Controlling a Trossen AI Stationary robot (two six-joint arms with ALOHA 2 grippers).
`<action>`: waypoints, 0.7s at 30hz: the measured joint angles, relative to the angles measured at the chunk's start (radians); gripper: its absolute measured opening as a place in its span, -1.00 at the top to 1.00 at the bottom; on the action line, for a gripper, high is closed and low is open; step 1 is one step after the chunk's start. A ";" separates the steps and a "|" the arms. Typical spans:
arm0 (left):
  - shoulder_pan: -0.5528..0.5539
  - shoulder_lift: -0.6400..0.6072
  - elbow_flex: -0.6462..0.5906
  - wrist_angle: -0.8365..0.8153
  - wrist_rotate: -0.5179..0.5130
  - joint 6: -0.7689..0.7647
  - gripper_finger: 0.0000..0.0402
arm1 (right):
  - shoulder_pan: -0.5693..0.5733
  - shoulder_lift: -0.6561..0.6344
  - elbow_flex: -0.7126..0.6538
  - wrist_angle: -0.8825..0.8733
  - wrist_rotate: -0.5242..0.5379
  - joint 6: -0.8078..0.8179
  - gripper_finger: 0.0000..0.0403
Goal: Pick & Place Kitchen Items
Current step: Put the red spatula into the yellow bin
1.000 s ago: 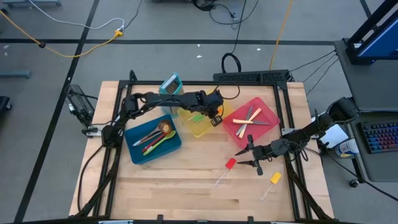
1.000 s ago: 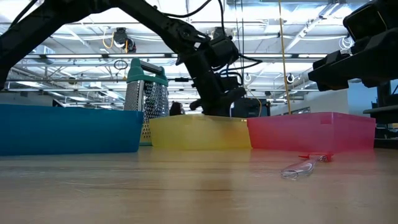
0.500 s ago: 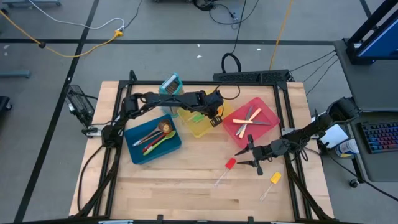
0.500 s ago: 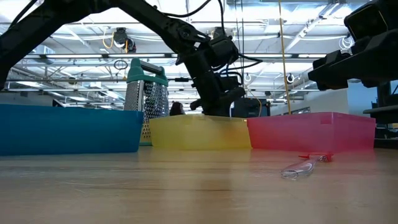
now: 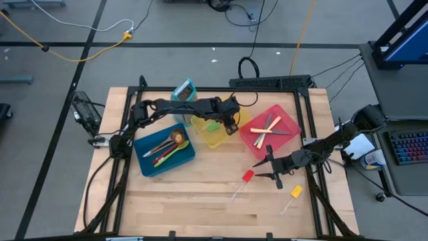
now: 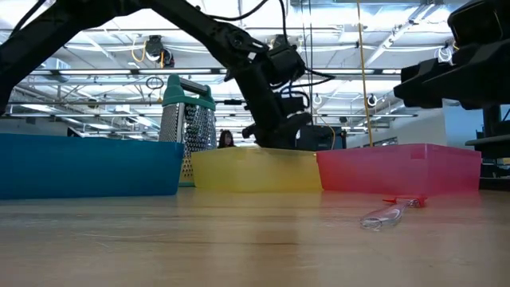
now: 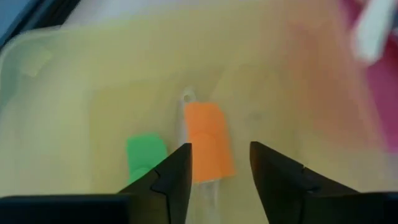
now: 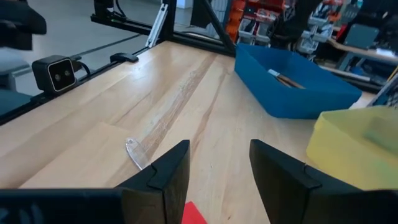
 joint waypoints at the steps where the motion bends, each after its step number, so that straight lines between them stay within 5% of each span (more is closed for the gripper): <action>1: -0.001 -0.011 0.000 0.001 0.016 -0.011 0.17 | 0.000 0.000 0.000 0.003 0.000 -0.012 0.21; 10: -0.057 -0.201 0.000 -0.220 0.053 -0.120 0.30 | -0.051 0.000 0.001 0.022 -0.005 -0.053 0.17; 17: -0.216 -0.390 0.000 -0.354 -0.175 -0.141 0.40 | -0.085 0.000 0.000 0.016 -0.014 -0.053 -0.08; 21: -0.320 -0.479 0.000 -0.421 -0.206 -0.135 0.43 | -0.105 0.000 0.002 0.010 -0.115 -0.053 -0.15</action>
